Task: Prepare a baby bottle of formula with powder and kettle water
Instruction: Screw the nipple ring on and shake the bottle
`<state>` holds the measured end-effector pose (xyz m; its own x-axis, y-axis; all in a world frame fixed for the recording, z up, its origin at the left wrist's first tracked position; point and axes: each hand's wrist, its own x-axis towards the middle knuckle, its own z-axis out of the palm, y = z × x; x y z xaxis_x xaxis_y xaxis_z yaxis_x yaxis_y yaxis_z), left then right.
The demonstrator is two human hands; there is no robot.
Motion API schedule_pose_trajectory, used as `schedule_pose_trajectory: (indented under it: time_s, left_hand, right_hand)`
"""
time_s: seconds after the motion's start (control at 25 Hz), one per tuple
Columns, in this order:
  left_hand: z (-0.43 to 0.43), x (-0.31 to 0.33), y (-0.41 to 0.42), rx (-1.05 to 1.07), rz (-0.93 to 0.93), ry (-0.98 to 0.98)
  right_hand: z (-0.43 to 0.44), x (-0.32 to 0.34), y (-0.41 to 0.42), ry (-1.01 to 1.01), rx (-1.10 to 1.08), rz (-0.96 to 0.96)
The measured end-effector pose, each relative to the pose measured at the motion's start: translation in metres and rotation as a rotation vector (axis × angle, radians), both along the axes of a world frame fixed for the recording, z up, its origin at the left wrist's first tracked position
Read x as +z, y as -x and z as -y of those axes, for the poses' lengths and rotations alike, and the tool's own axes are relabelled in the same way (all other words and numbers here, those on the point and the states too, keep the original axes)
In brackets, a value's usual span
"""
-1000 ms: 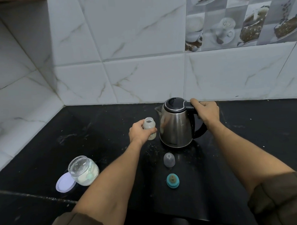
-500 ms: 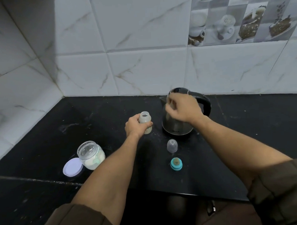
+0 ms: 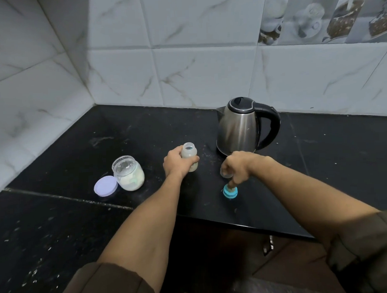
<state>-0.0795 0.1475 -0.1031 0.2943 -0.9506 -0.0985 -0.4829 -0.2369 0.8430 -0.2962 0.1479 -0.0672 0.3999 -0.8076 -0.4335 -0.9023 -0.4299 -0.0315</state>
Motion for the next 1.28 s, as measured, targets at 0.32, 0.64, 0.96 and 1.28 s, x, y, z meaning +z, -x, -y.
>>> schedule_pose_trajectory:
  time_s: [0.32, 0.64, 0.96, 1.28]
  left_hand:
    - [-0.034, -0.018, 0.008, 0.057, 0.018, -0.034]
    - [-0.030, -0.030, 0.005, 0.053, -0.006, -0.041]
    - [-0.016, -0.031, -0.013, -0.092, -0.002, -0.071]
    - [-0.010, -0.031, -0.024, -0.149, 0.085, -0.079]
  right_hand:
    - [-0.028, -0.027, 0.006, 0.027, 0.139, -0.117]
    - [-0.022, -0.028, 0.001, 0.118, 0.112, 0.047]
    - [0.027, 0.024, -0.071, 0.275, 0.048, 0.445]
    - [0.045, 0.022, -0.103, 0.212, 0.094, 0.256]
